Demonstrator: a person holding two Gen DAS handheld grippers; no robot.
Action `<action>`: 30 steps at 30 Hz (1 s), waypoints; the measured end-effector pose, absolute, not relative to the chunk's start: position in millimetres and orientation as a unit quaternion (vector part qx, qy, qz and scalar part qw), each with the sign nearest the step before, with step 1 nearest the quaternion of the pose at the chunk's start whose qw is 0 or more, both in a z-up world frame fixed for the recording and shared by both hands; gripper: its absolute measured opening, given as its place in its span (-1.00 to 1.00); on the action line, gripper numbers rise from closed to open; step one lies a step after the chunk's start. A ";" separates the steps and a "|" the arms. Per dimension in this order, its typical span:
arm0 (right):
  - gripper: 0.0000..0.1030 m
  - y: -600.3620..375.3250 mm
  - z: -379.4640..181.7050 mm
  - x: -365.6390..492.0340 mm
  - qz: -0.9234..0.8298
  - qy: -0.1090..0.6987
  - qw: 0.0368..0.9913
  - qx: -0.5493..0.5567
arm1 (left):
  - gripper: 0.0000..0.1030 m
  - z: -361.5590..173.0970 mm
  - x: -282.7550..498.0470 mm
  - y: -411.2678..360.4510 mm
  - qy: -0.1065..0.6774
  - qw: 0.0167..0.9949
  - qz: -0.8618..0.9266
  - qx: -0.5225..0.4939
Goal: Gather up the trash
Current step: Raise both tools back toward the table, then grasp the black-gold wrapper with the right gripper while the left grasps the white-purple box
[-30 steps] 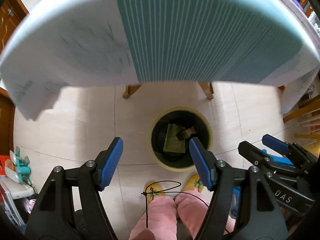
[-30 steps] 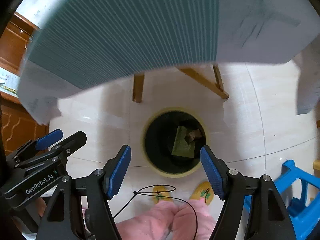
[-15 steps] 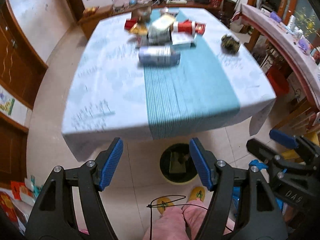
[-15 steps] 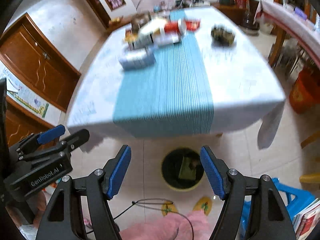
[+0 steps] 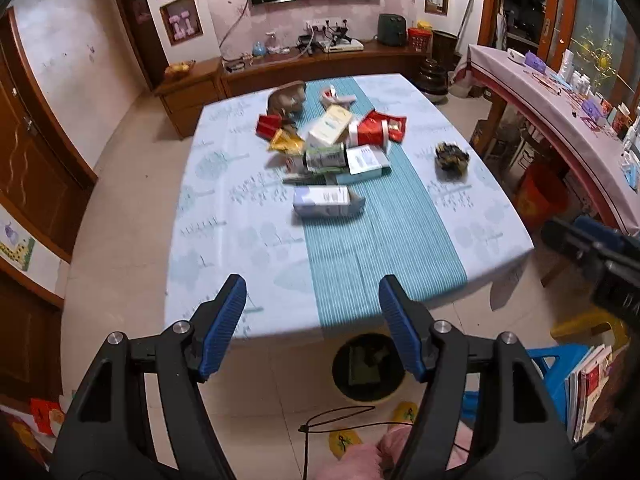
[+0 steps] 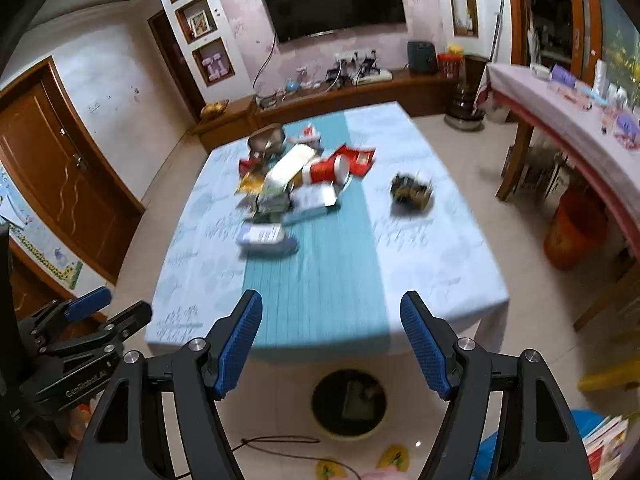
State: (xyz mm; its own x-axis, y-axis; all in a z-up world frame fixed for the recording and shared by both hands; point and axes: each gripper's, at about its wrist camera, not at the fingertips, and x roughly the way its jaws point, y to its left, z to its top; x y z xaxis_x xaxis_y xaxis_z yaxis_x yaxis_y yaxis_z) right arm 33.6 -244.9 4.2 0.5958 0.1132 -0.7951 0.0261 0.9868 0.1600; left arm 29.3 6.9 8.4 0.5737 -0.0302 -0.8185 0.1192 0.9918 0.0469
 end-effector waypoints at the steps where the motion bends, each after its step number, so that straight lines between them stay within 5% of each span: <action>1: 0.41 -247.3 10.3 40.7 0.023 0.446 0.892 0.072 | 0.29 10.5 31.8 6.9 0.458 0.887 -0.041 0.048; 12: 0.41 -287.1 -3.8 166.4 0.063 0.455 0.888 0.016 | 0.29 -0.2 113.3 -10.0 0.473 0.881 0.011 0.019; 30: 0.41 -370.5 -221.5 400.0 0.137 0.594 0.790 -0.069 | 0.28 -123.6 252.2 -20.4 0.553 0.796 0.155 -0.191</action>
State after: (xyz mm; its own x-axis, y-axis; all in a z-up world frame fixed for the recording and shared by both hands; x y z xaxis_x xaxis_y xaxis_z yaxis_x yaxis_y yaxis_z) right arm 400.0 -370.5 -221.5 0.2565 0.1332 -0.9573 -0.2980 0.9531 0.0527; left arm 252.2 -20.4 -123.6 0.3406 0.0359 -0.9395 -0.4576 0.8793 -0.1323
